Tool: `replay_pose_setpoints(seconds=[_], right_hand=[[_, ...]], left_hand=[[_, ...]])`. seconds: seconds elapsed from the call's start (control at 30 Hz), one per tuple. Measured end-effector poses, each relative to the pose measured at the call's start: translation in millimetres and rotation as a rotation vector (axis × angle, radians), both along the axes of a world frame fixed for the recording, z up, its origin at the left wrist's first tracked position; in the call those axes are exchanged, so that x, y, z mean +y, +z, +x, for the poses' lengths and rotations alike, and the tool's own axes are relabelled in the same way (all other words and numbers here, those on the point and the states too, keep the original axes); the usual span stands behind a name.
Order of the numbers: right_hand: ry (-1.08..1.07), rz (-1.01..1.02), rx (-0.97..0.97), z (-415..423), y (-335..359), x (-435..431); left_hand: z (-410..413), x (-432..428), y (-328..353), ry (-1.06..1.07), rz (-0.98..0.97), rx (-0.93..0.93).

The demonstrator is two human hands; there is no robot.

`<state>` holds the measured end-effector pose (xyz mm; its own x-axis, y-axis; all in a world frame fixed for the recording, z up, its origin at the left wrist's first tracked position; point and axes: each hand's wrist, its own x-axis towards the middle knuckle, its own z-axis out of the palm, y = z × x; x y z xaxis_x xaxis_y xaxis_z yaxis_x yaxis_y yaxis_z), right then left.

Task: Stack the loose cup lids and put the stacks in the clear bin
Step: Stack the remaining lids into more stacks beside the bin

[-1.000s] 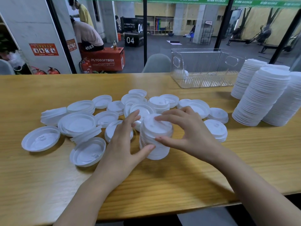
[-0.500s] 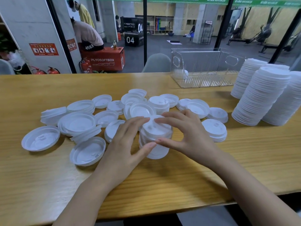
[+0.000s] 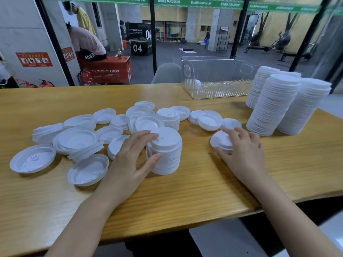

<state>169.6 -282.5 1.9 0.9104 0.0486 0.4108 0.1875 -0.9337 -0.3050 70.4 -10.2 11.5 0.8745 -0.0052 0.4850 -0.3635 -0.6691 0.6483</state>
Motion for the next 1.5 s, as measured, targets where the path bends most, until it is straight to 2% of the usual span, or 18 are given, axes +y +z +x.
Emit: replay_pose_setpoints(seconds=[0.13,0.43,0.53,0.7,0.77,0.97,1.3,1.5], right_hand=[[-0.094,-0.082,0.117,-0.6,-2.2,-2.0],[-0.082,-0.075,0.151,-1.4,2.5,0.1],[0.027,0.07,0.141,-7.7,7.4,5.3],[0.323,0.482,0.145,-14.1,23.1,24.8],[0.431,0.561,0.135,-16.0,32.8,36.4],[0.696,0.484,0.139,-21.7,50.1,67.7],[0.753,0.246,0.089,-12.6,41.7,75.3],[0.732,0.215,0.074,-14.5,38.4,76.9]], left_hand=[[-0.1,-0.1,-1.2,-0.004,-0.007,-0.004],[0.1,0.2,-1.2,-0.001,-0.006,-0.005],[0.0,0.2,-1.4,0.001,-0.002,-0.002],[-1.1,-0.6,-0.9,0.017,0.008,0.01],[-1.9,-0.9,-1.1,0.033,-0.004,0.018],[-3.3,-0.4,0.9,0.07,-0.061,0.007],[-4.1,-1.8,1.6,0.064,-0.055,-0.004],[-6.0,-3.6,6.2,0.006,-0.017,-0.04]])
